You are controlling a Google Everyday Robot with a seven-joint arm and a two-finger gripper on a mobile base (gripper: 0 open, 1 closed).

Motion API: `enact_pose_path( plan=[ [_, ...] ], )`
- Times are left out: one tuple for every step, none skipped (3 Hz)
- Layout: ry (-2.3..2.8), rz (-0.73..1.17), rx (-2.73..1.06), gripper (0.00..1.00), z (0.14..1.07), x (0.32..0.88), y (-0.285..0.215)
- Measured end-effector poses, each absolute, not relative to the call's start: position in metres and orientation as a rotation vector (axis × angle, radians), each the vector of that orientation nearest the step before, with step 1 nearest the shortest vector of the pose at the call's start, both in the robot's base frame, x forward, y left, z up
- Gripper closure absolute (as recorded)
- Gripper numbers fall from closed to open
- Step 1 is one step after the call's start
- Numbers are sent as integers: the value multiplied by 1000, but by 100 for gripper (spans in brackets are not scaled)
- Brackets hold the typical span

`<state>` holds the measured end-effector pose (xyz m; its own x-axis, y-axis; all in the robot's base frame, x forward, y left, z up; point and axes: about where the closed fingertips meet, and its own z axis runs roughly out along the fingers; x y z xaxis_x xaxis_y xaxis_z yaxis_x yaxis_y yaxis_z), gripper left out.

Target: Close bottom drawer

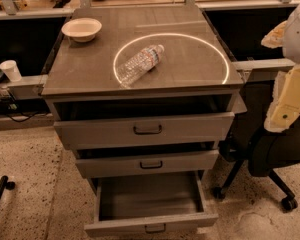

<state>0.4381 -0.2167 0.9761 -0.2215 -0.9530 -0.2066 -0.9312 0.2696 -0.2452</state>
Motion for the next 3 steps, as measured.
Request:
enact_pose_path(
  plan=[
    [2232,-98,-1725,0,976,438,-217],
    [2229,35,-1694,0,936,450,-211],
    [2169,179,-1658,0,881,437,-190]
  ],
)
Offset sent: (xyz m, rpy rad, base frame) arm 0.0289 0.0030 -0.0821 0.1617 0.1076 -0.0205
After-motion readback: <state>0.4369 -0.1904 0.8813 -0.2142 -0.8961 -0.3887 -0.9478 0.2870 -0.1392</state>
